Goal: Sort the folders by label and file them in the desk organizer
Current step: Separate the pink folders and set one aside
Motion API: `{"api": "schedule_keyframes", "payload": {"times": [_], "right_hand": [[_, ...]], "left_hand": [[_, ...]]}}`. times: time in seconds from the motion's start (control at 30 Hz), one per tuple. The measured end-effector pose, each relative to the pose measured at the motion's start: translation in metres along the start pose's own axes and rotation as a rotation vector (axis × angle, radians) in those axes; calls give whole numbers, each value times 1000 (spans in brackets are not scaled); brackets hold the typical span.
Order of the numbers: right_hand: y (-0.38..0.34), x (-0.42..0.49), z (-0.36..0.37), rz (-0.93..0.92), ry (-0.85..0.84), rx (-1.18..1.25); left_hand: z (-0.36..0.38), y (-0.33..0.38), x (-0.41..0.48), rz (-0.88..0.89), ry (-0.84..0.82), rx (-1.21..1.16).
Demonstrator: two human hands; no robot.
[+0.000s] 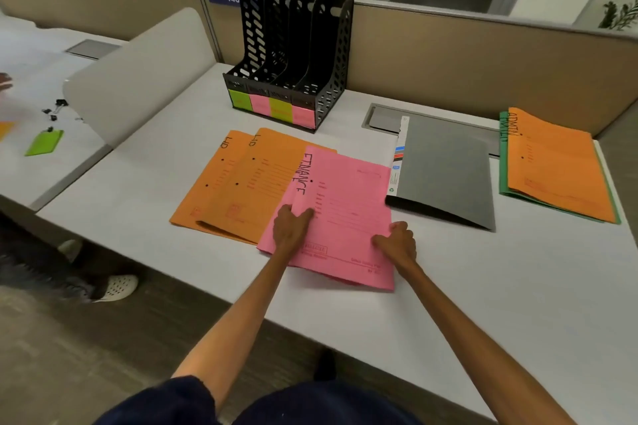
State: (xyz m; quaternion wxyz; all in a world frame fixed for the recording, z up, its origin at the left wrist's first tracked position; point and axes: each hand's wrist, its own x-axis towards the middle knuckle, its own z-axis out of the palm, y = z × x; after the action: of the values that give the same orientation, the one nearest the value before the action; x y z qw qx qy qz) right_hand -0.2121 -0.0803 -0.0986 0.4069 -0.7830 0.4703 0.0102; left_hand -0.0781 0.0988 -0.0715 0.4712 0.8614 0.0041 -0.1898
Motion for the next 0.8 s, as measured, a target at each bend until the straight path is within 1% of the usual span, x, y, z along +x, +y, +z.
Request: {"api": "schedule_keyframes", "payload": {"times": [0.1,0.27,0.37,0.47,0.6,0.8], "right_hand": [[-9,-7,8,-4,-45,71],[-31,-8,18,-32,-165,206],[-46,-5,20,-63,-217,244],[-60,0,17,-81,-247,363],[-70,9,2,-128,-162,477],[-68,24,-26,-208,-26,540]], "left_hand": [[-17,0,1,43,76,-28],[-47,6,9,118,139,-124],[-57,11,12,147,188,-179],[-59,16,11,191,245,-227],[-58,27,11,191,281,-226],[-31,47,10,165,232,-266]]}}
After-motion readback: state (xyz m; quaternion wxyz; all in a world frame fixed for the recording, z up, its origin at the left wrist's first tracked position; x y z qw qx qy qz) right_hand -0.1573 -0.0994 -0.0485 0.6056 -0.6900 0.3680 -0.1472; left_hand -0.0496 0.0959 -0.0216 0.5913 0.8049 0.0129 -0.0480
